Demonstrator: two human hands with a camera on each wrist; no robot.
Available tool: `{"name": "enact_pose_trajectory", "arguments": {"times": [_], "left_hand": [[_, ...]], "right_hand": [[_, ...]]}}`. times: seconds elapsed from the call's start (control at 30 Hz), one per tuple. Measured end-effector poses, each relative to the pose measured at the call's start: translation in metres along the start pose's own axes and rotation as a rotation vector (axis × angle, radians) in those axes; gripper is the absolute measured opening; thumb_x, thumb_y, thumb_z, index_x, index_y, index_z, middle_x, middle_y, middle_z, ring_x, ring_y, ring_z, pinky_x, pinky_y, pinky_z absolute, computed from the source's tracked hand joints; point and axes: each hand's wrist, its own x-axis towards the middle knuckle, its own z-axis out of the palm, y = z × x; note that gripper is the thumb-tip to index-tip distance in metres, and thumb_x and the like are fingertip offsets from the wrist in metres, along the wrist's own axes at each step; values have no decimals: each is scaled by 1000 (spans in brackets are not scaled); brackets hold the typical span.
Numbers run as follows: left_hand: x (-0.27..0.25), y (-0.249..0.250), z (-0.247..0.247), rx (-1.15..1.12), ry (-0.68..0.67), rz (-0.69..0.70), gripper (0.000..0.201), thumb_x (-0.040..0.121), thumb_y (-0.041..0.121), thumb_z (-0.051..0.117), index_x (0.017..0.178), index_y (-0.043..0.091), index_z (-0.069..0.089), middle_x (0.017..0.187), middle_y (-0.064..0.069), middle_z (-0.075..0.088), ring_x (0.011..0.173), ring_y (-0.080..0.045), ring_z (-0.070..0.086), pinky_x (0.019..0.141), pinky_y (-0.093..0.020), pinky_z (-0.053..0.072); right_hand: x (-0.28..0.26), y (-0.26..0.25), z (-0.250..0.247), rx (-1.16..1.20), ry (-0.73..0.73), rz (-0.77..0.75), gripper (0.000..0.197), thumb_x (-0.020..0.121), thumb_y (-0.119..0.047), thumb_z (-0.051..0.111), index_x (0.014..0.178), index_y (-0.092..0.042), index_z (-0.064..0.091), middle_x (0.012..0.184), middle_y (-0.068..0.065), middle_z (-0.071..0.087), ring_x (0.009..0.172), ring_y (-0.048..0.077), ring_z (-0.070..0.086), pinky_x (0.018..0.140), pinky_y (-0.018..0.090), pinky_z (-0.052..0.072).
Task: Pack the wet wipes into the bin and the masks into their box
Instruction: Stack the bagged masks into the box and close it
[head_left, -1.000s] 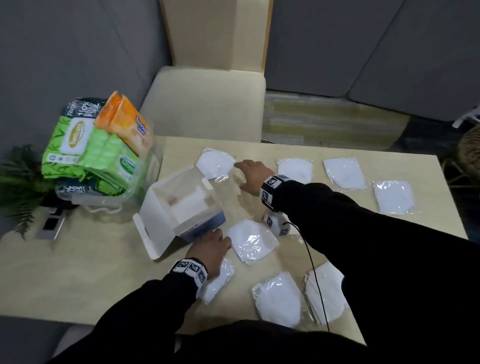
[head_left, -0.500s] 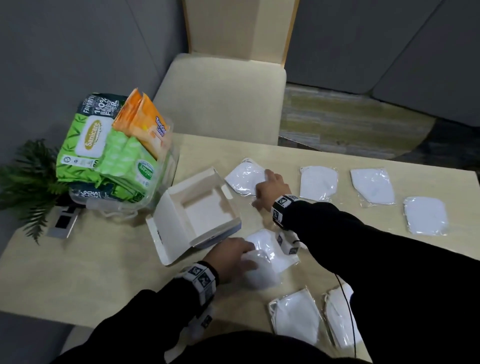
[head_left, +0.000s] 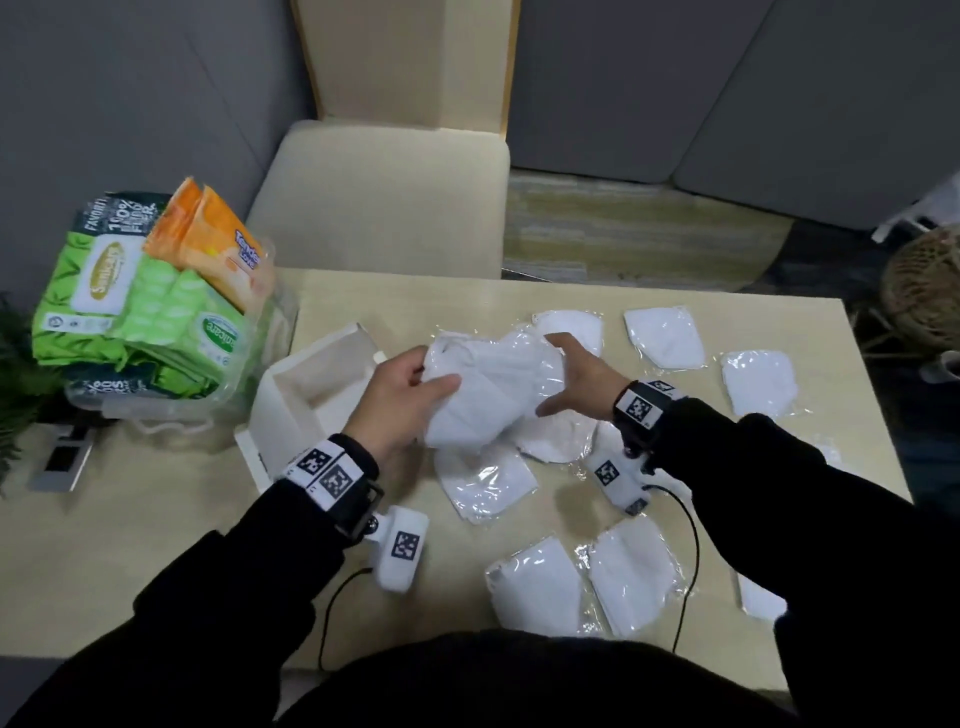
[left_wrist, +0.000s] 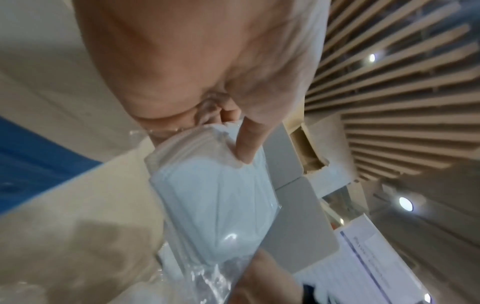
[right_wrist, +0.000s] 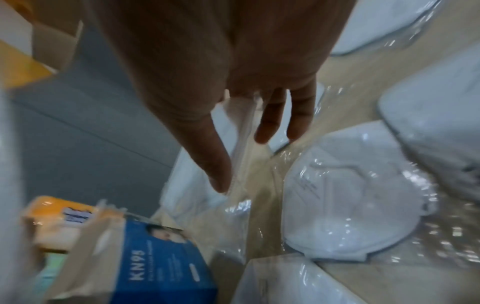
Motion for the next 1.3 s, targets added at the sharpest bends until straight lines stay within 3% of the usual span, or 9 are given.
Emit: {"name": "enact_pose_trajectory", "arguments": {"times": [0.17,0.27,0.4,0.63,0.8,0.87,1.0,1.13,1.3], "left_hand": [[-4,7,32,-108,113,-4,17,94,7,69,108,13,75,109,-15,78,103,-38,73,93,-57,58],[-14,3,53,-99,109,-28,17,97,5,65,111,7,73,106,-14,78,94,-30,73,83,-43,60],[-25,-7,71,-120,85,-22,24,96,3,64,119,4,71,115,-16,76,101,-31,73,87,-41,60],[-34,0,83,-138,30,-41,14,88,13,67,93,8,79,102,-19,71,90,-32,61,83,-44,44],[-52,9,97,-156,-1,-21,27,97,5,60,81,14,80,89,-12,76,84,-28,64,79,-38,45],[-61,13,104,-151,14,91,22,99,6,61,102,14,81,108,-12,78,96,-27,69,88,-40,51],[-77,10,124,294,-120,556,30,92,6,72,113,27,78,117,10,75,112,-6,66,99,-25,49],[-72,-24,130,1118,-476,813,44,90,29,68,133,40,68,148,11,55,140,-12,43,118,-37,28],[-72,-26,132,834,-267,888,31,92,17,71,121,26,75,138,6,60,128,-14,51,109,-25,39]], "right_hand": [[-84,12,-32,380,24,-5,91,69,-8,92,138,-41,43,106,11,71,72,20,67,57,33,54],[-119,24,-38,418,60,-34,88,71,-15,92,138,-46,44,108,2,73,76,14,64,57,29,47],[-144,44,-35,584,72,-87,65,85,3,76,140,-28,59,89,-1,72,67,15,59,56,28,47],[-162,67,-51,827,182,8,3,93,-8,71,92,-10,71,75,2,63,67,19,58,60,34,57],[-161,76,-53,983,273,110,17,98,-19,63,81,-18,65,76,6,53,58,24,53,58,37,52],[-162,76,-49,1055,278,124,22,100,-15,57,79,-16,62,76,9,50,57,24,54,52,34,53],[-168,71,-39,1244,169,161,13,101,-18,57,101,-14,69,92,12,65,83,32,66,63,55,61],[-169,60,-33,1286,134,138,28,102,-15,50,122,-6,66,84,9,70,60,26,67,44,31,52],[-171,70,-32,1251,151,92,29,97,-18,59,121,-8,72,88,12,63,68,29,63,52,39,55]]}}
